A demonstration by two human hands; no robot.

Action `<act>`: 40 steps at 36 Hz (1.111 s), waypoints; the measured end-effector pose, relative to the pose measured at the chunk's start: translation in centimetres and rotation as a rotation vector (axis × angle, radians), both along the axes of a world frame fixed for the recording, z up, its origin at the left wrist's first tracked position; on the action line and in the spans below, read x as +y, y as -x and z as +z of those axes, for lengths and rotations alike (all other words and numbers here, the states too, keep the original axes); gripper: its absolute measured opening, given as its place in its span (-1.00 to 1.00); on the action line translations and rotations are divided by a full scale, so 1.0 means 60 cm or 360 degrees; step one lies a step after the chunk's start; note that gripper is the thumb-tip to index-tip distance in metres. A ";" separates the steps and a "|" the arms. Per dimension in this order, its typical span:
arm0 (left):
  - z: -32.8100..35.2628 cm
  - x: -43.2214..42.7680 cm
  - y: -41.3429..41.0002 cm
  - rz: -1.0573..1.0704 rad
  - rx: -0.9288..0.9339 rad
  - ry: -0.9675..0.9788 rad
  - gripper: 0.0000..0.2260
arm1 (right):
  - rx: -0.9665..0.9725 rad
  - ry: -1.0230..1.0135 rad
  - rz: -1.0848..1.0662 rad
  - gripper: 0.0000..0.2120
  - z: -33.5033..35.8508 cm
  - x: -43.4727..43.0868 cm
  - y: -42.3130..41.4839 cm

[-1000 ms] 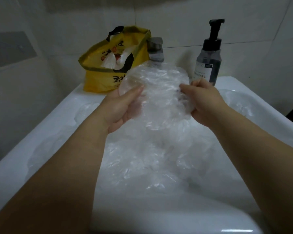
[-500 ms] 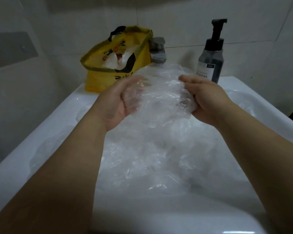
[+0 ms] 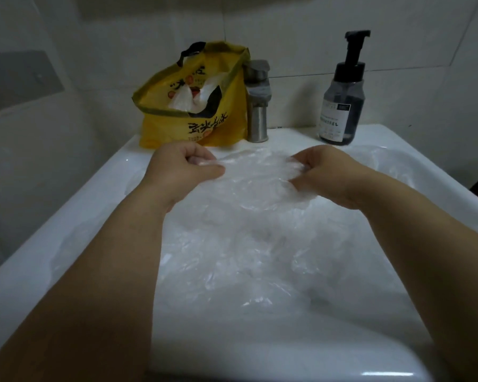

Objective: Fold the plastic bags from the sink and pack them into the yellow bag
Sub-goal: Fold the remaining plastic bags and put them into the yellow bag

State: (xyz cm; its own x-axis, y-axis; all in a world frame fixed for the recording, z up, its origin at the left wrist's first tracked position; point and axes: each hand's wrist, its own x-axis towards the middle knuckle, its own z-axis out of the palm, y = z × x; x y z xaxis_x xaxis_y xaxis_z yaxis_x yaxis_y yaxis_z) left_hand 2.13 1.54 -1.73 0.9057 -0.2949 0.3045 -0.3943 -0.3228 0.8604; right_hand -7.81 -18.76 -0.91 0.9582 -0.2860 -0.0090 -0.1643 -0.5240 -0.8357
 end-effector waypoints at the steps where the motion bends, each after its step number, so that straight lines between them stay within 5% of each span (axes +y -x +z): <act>1: 0.000 0.001 0.002 0.0007 -0.0013 -0.0011 -0.82 | 0.0017 0.0095 0.0000 -0.64 -0.001 -0.002 0.000; 4: 0.003 0.001 0.000 0.0010 0.0081 0.0058 -0.80 | 0.0030 0.0252 -0.0003 -0.91 -0.003 0.000 0.002; 6: 0.010 -0.001 -0.001 -0.0105 0.0303 0.0303 -0.84 | 0.0008 0.0200 -0.0013 -0.90 -0.006 -0.001 0.000; 13: 0.021 -0.011 -0.004 -0.0323 0.0599 0.0910 -0.76 | -0.0448 -0.0701 -0.0105 -0.95 0.007 -0.001 -0.005; 16: 0.018 -0.015 0.001 -0.0216 0.0488 0.0765 -0.97 | -0.0650 -0.1028 -0.0188 -0.91 0.014 0.001 -0.007; 18: 0.017 -0.015 0.002 -0.0187 0.0455 0.0744 -0.92 | -0.0737 -0.1068 -0.0211 -0.90 0.013 0.001 -0.007; 24: 0.020 -0.006 0.002 -0.0125 0.0457 0.0633 -0.89 | -0.0746 -0.0640 -0.0424 -0.89 0.007 -0.003 -0.010; 31: 0.022 -0.004 0.014 -0.0153 0.0105 0.0220 -0.39 | -0.0699 -0.0513 -0.0281 -0.89 0.014 0.003 0.001; 35: 0.030 -0.014 0.044 -0.0377 0.0166 -0.0088 -0.20 | -0.0660 -0.0498 -0.0227 -0.85 0.016 0.014 0.003; 37: 0.029 -0.019 0.056 -0.0471 0.0258 -0.0338 -0.26 | -0.0654 -0.0535 -0.0210 -0.79 0.016 0.019 0.002; 40: 0.020 -0.029 0.061 -0.0559 0.0311 -0.0652 -0.63 | -0.0651 -0.0620 -0.0230 -0.73 0.014 0.022 -0.001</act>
